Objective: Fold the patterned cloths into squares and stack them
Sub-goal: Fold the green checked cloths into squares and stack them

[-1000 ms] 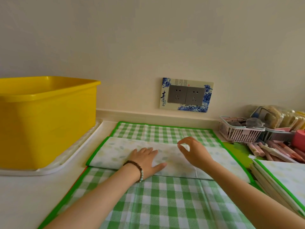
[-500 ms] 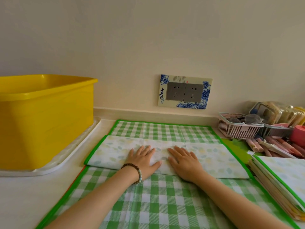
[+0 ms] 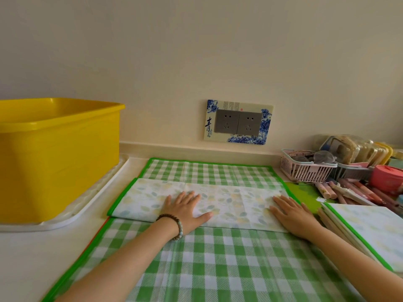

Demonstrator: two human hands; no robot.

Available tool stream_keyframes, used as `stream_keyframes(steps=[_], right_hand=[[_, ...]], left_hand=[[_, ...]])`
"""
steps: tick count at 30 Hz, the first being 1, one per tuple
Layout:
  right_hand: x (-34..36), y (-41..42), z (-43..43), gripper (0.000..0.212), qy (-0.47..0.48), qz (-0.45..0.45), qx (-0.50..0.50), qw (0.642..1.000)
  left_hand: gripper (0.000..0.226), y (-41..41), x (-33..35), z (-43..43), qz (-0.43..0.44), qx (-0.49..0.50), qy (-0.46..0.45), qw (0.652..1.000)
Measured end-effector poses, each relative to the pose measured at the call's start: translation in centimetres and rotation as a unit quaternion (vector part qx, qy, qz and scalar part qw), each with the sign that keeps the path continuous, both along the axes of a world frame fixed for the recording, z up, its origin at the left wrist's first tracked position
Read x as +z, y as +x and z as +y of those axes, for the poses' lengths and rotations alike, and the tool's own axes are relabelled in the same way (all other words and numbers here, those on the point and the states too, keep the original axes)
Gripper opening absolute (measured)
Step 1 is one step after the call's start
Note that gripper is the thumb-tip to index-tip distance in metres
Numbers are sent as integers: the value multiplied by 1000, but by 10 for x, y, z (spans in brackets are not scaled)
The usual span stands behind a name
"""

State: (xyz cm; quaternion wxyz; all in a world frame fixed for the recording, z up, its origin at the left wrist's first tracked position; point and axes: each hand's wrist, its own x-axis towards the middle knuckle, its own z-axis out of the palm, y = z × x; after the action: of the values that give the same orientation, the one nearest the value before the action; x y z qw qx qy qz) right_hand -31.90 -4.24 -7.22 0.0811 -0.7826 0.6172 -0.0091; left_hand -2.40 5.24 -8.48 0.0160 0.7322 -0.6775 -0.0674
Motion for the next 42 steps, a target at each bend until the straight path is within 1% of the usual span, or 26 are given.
stream_keyframes(steps=[3,6,9,13,19,23,24,29,31,34,36,37,39,40,42], right_hand=[[8,27,12,57,-7,-49,13,999],[10,71,36,57,-18,-92,94,991],[1,105,56,59,-20,-88,165,982],[-8,115,61,64,-26,-61,173,983],[-9,113,59,71,-17,-52,171,984],[-8,112,58,90,-9,-52,175,983],[-8,112,58,92,-9,-53,177,983],[-8,112,58,96,-9,-56,183,982],[-7,112,58,96,-6,-56,182,982],[-4,112,59,92,-1,-61,179,982],[-3,113,59,95,5,-65,181,981],[-3,113,59,94,9,-68,179,981],[-2,113,58,80,12,-71,176,982],[-2,113,57,74,10,-73,176,982],[-3,112,56,69,7,-79,179,981]], left_hand=[[77,0,-1,0,-2,-1,-6,1000],[69,0,0,0,8,-3,-8,1000],[60,0,0,-1,20,-3,-9,1000],[56,0,0,-2,20,0,-13,1000],[58,5,-1,-2,22,11,-12,1000],[63,26,0,7,21,40,8,999],[64,34,1,10,22,50,9,998],[69,77,2,26,-3,107,12,994],[73,87,5,29,6,120,19,993],[80,83,24,20,24,149,54,987],[87,73,41,2,5,174,77,982],[89,66,48,-7,-6,174,79,982],[84,54,53,-26,3,137,46,989],[79,47,52,-35,19,103,21,994],[70,32,47,-52,41,24,-12,999]])
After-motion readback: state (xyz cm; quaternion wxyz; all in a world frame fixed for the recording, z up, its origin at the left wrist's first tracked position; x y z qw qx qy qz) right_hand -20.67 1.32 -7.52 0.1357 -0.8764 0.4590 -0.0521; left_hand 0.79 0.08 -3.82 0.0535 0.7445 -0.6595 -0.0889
